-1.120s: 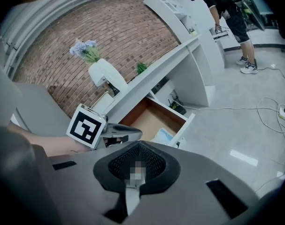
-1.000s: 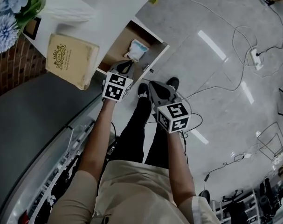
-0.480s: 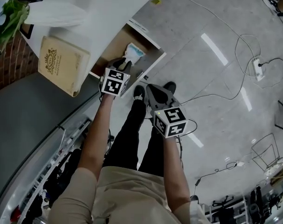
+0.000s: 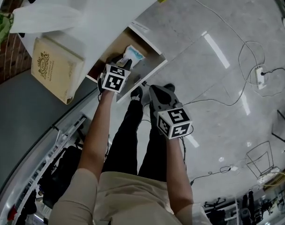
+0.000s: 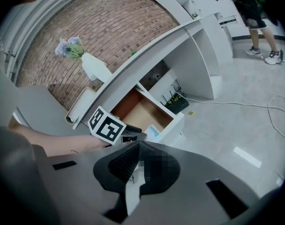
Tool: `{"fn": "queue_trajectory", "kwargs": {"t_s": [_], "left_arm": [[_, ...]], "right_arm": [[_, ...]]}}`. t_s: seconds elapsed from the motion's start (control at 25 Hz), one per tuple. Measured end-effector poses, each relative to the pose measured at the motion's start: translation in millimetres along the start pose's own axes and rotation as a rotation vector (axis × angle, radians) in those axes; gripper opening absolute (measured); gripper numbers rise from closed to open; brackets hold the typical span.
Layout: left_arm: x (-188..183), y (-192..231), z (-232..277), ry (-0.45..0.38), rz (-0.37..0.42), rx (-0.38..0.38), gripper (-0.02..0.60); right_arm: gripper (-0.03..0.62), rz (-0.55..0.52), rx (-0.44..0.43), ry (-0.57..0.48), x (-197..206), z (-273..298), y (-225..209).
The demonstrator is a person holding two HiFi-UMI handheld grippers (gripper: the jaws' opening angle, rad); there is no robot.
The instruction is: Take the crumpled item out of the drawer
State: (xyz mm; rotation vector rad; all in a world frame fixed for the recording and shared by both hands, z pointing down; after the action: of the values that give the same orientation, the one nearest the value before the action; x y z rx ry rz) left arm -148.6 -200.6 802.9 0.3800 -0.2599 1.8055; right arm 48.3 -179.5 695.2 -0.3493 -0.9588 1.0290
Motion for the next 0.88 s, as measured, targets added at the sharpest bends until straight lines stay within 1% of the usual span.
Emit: {"fn": "queue_trajectory", "kwargs": {"t_s": [0.12,0.2,0.28,0.36,0.52,0.6,0.64,0.68,0.88], "left_arm": [[0.8,3.9,10.9,0.019,-0.029,0.014,0.202],[1.6,4.4,17.7,0.039,-0.052,0.045,0.242],[3.6,5.2,22.1,0.059,-0.068,0.061,0.245],[6.8,7.0,25.9,0.064,-0.075,0.061,0.245],[9.1,7.7,30.9,0.086,-0.07,0.069,0.245],[9.0,8.1,30.9,0.086,-0.062,0.068,0.242],[9.0,7.3,30.8,0.084,-0.056,0.071,0.232],[9.0,5.8,30.8,0.08,-0.05,0.075,0.207],[8.1,1.8,30.1,0.08,-0.031,0.077,0.163]], "right_arm": [[0.025,-0.013,-0.013,0.024,-3.3,6.8,-5.5],[0.025,-0.017,-0.019,0.041,-3.9,10.3,-8.4],[0.025,-0.021,-0.02,0.056,-4.1,13.7,-10.8],[0.025,-0.025,-0.021,0.068,-4.4,16.9,-11.9],[0.025,-0.025,-0.019,0.072,-7.4,20.7,-13.9],[0.025,-0.024,-0.016,0.071,-8.3,22.0,-14.0],[0.025,-0.023,-0.014,0.07,-8.5,22.6,-13.8],[0.025,-0.022,-0.012,0.068,-8.5,23.1,-13.1],[0.025,-0.018,-0.003,0.06,-6.6,23.6,-7.1]]}}
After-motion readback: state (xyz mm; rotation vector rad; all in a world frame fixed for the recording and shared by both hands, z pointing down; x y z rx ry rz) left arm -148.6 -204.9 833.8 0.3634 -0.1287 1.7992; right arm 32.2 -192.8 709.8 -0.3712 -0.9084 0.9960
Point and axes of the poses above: the fingertips, and each gripper's own axes: z forward along the fingers, y to its left, x out of its underside, the point moved 6 cm from there along -z, backward along the fingers
